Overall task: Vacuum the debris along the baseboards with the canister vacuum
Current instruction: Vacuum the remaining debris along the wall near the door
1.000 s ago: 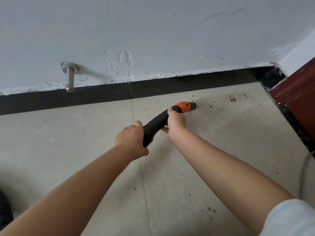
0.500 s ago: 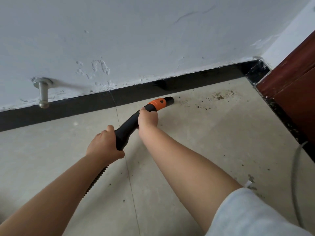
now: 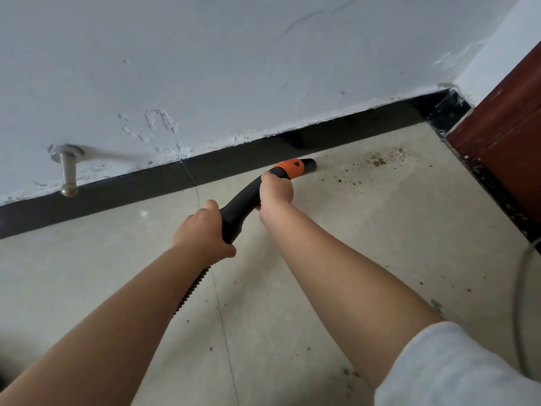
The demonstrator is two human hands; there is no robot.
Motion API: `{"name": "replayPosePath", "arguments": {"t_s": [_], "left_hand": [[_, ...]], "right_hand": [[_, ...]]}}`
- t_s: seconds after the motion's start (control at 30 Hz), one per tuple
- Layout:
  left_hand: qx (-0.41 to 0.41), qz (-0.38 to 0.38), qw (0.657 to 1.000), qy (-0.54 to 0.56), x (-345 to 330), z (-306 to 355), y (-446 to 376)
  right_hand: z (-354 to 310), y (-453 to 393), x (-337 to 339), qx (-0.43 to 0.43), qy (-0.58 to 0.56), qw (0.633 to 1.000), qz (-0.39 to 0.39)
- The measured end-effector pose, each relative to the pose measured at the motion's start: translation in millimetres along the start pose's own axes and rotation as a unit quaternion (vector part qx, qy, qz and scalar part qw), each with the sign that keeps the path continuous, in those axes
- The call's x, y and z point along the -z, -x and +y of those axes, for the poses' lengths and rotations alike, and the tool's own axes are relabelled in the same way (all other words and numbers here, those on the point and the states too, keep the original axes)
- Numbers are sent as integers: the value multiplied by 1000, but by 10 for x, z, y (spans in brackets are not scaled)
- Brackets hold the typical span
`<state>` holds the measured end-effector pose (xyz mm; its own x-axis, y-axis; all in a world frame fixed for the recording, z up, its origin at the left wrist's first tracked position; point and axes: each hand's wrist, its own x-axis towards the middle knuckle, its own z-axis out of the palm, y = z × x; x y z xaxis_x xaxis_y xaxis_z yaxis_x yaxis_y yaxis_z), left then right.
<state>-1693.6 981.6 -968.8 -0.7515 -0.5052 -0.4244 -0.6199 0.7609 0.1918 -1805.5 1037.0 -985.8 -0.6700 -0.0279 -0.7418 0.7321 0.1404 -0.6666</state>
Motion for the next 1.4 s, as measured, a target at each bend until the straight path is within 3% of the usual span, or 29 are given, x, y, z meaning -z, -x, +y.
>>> {"name": "replayPosePath", "arguments": {"t_s": [0.23,0.43,0.83,1.13,1.4], "left_hand": [[-38,-26,999,-14,-12,-12,-73],[-82,-36,995,-46,119,-146,-66],[-118,-50,991,-39,64,248,-33],[-93,-33,995,10,-162,522,-70],[-28,1,1000,9,-301,-30,142]], "right_hand": [[35,-45,122,3,-15,1000,11],[76,125,201,-23,-55,998,-30],[18,54,510,-10,-68,997,20],[-71,-213,732,-7,-31,999,10],[305,-74,294,12,48,998,-47]]}}
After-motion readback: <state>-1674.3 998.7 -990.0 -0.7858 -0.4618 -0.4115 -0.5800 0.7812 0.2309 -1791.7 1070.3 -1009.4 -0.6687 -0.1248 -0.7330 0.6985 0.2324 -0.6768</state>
